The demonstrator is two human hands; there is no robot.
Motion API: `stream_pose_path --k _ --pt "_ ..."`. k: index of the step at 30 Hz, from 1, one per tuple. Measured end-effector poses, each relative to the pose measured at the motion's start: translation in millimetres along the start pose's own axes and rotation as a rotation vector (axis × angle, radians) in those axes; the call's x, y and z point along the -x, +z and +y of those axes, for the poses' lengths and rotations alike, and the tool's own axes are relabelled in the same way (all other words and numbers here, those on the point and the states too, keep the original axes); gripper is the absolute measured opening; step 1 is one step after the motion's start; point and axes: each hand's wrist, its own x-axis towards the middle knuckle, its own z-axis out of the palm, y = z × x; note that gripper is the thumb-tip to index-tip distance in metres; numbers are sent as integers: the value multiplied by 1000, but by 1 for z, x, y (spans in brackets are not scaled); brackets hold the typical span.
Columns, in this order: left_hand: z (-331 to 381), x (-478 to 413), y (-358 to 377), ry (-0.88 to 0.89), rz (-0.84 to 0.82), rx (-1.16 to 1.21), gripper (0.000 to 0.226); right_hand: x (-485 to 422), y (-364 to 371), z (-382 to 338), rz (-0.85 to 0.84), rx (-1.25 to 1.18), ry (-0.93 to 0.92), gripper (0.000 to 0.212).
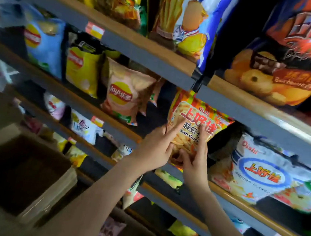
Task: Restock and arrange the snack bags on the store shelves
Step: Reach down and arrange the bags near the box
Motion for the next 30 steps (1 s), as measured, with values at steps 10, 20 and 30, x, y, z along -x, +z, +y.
stream_pose_path --k 10,20,30 --pt "-51 -96 59 199 93 132 72 -60 9 67 223 149 -58 88" --pt "-54 -130 109 118 -44 182 84 -101 10 94 225 511 291 96" --pt "-5 12 149 -57 475 200 48 48 16 92 177 495 -149 55"
